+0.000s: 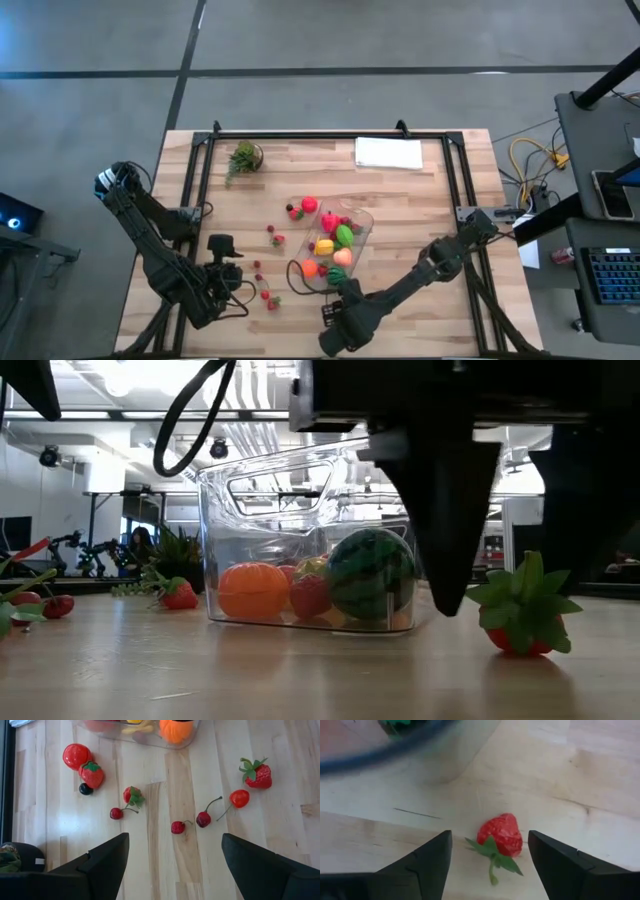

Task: Pick and placing Produce into tupperware
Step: Put the red strawberry into the transparent bin

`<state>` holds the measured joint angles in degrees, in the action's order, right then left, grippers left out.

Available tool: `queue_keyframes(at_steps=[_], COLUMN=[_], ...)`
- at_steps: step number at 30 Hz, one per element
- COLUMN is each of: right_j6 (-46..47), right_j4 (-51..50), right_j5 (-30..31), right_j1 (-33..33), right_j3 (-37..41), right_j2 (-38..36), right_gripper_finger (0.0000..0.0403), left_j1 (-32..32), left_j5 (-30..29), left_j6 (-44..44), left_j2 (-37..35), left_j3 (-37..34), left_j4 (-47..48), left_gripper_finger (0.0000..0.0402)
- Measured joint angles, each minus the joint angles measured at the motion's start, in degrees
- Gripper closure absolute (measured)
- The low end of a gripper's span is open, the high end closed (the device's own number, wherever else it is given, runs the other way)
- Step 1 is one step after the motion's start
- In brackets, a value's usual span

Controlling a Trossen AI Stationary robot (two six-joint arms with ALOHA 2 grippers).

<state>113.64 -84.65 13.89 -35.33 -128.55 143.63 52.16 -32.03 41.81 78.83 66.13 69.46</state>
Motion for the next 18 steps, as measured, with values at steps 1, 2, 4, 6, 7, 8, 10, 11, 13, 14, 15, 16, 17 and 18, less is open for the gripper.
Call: queue_keyframes(at_steps=[1, 2, 4, 6, 7, 8, 10, 11, 13, 14, 15, 16, 17, 18], right_j6=[-0.3, -0.7, -1.2, -1.3, -1.3, -1.3, -1.5, -1.7, -2.4, -2.8, -3.1, -3.2, -3.1, -3.1], right_j4=[0.0, 0.0, 0.2, 0.2, 0.2, 0.2, 0.3, 0.4, 1.0, 1.3, 1.4, 1.5, 1.5, 1.5], right_j5=[0.3, 0.4, 0.4, 0.5, 0.5, 0.6, 0.7, 0.7, 0.7, 0.8, 0.7, 0.8, 0.8, 0.7], right_j1=[-0.1, -0.3, -0.5, -0.6, -0.7, -0.7, -0.7, -0.7, -0.7, -0.7, -0.7, -0.7, -0.7, -0.7], right_j3=[0.3, 0.6, 1.2, 1.8, 2.0, 2.2, 2.4, 2.4, 2.4, 2.4, 2.4, 2.4, 2.4, 2.4], right_j2=[0.0, 0.0, 0.0, 0.0, 0.0, 0.0, 0.0, 0.0, 0.0, 0.0, 0.0, 0.0, 0.0, 0.0], right_gripper_finger=[0.0144, 0.0143, 0.0141, 0.0141, 0.0142, 0.0144, 0.0151, 0.0156, 0.0167, 0.0174, 0.0180, 0.0187, 0.0193, 0.0199], left_j1=[0.0, 0.0, 0.0, 0.0, 0.0, 0.0, 0.0, 0.0, 0.0, 0.0, 0.0, 0.0, 0.0, 0.0], left_j5=[0.0, 0.0, 0.0, 0.0, 0.0, 0.0, 0.0, 0.0, 0.0, 0.0, 0.0, 0.0, 0.0, 0.0], left_j6=[0.0, 0.0, 0.0, -0.1, -0.1, -0.2, -0.2, -0.2, -0.2, -0.2, -0.2, -0.2, -0.2, -0.2], left_j2=[0.0, 0.0, 0.0, 0.0, 0.0, 0.0, 0.0, 0.0, 0.0, 0.0, 0.0, 0.0, 0.0, 0.0], left_j3=[0.0, 0.0, 0.0, 0.0, 0.0, 0.0, 0.0, 0.0, 0.0, 0.0, 0.0, 0.0, 0.0, 0.0], left_j4=[0.0, 0.0, 0.0, 0.0, 0.0, 0.0, 0.0, 0.0, 0.0, 0.0, 0.0, 0.0, 0.0, 0.0], left_gripper_finger=[0.0100, 0.0100, 0.0100, 0.0100, 0.0100, 0.0100, 0.0100, 0.0100, 0.0100, 0.0100, 0.0100, 0.0100, 0.0100, 0.0100])
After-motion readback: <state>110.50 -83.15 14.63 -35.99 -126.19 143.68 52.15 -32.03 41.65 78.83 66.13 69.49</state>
